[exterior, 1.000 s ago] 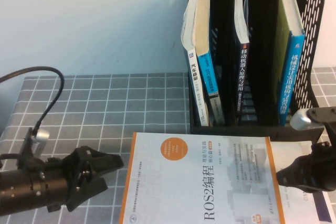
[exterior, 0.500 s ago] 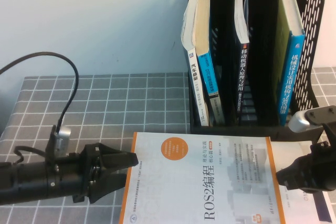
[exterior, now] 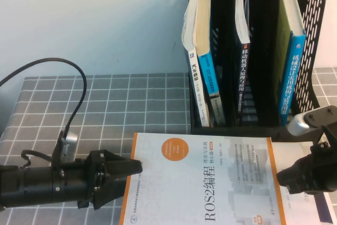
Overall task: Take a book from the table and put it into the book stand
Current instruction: Push book with right arm, then pick up the book with your left arm
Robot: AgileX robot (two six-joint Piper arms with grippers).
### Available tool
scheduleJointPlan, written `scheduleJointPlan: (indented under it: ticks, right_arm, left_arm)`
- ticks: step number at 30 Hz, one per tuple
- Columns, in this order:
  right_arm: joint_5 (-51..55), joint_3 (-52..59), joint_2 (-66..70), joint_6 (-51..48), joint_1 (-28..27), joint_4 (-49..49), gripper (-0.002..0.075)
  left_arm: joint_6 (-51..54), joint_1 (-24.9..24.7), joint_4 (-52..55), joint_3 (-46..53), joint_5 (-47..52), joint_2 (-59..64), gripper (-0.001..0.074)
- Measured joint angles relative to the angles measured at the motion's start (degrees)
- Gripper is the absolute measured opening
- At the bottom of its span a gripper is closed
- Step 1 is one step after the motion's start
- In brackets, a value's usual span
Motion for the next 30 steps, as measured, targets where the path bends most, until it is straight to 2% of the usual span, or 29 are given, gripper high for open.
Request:
scheduleJointPlan:
  ticks: [7, 12, 15, 18, 19, 30]
  right_arm:
    - [-0.62, 0.0, 0.0, -0.35, 0.0, 0.08, -0.0004]
    - [-0.62, 0.0, 0.0, -2.19, 0.0, 0.08, -0.0004]
    - [-0.62, 0.0, 0.0, -2.77, 0.0, 0.08, -0.0004]
    - [-0.62, 0.0, 0.0, -3.23, 0.0, 0.08, -0.0004]
    - [-0.62, 0.0, 0.0, -3.73, 0.0, 0.08, -0.0004]
    - [1.32, 0.0, -2.53, -5.13, 0.0, -0.64, -0.0004]
  left_arm:
    - [-0.84, -2.92, 0.56, 0.0, 0.63, 0.11, 0.0545]
    - [-1.1, -3.42, 0.35, 0.0, -0.15, 0.11, 0.0492]
    - [-1.1, -3.42, 0.22, 0.0, -1.14, 0.11, 0.0384]
    - [-0.8, -3.42, 0.8, 0.0, -2.08, 0.11, 0.0168]
    - [-0.54, -3.42, 0.88, -0.05, -1.48, 0.11, 0.0125]
    - [-3.87, -3.22, 3.07, -0.05, 0.28, -3.68, 0.0108]
